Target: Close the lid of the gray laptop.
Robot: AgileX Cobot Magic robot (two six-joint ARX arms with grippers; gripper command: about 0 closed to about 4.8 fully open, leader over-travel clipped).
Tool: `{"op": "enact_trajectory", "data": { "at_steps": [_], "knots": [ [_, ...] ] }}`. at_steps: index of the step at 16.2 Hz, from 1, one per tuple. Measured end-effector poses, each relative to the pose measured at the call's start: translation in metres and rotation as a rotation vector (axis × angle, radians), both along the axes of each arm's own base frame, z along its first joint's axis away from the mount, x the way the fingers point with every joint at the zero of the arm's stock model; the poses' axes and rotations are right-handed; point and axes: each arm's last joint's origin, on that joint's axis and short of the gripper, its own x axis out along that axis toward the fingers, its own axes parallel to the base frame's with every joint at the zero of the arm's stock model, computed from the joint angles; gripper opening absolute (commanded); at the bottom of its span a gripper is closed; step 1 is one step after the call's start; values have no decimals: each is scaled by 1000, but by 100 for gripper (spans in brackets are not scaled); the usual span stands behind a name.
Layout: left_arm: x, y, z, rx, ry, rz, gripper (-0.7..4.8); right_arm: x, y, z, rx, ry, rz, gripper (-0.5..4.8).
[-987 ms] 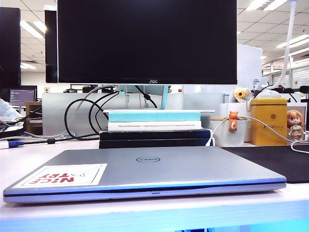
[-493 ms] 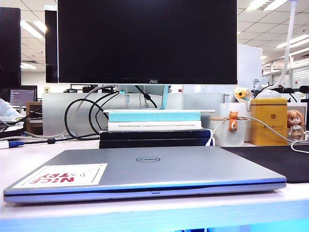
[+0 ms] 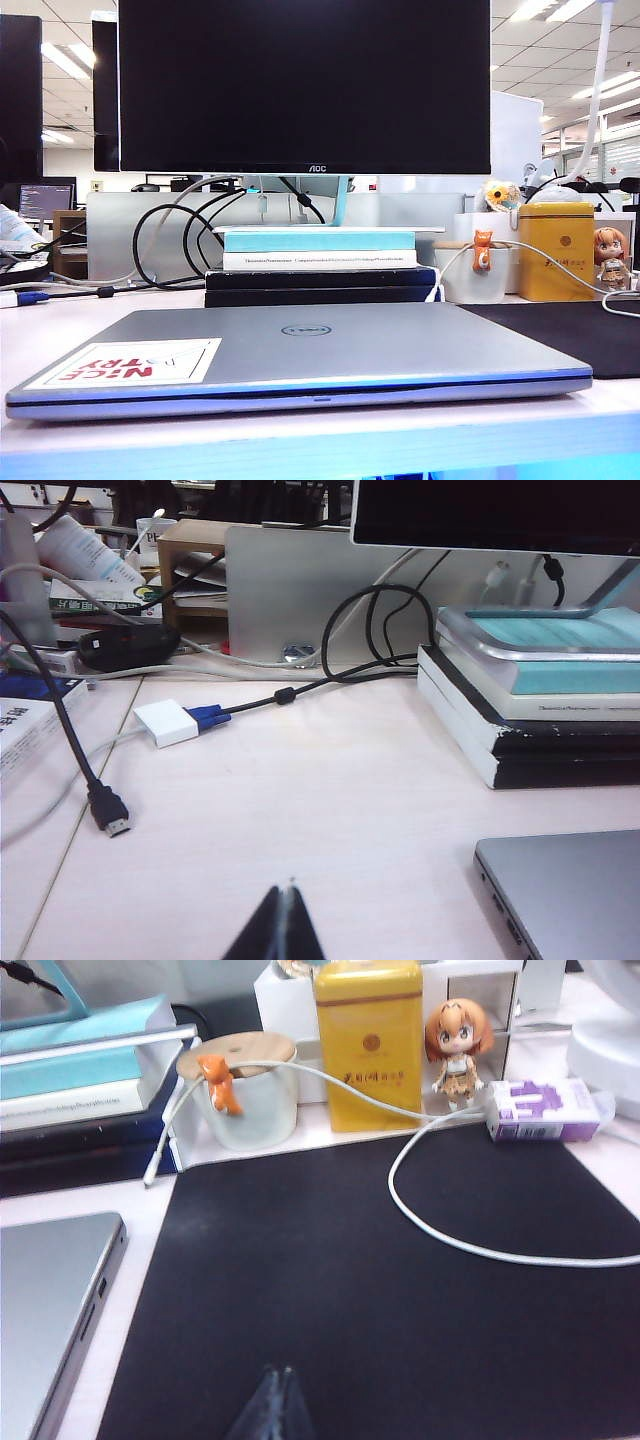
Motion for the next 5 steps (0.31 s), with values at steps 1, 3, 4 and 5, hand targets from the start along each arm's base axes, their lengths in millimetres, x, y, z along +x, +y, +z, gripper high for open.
{"op": "enact_trajectory", "data": {
  "at_steps": [1,3,4,5],
  "knots": [
    [0,0,0,0,0,0,-5,0,0,0,0,-3,2,-5],
    [0,0,0,0,0,0,-5,0,0,1,0,-7,3,-5],
    [0,0,0,0,0,0,-5,0,0,1,0,-8,3,-5],
    [0,0,0,0,0,0,-5,0,0,1,0,-8,3,-5]
  ]
}}
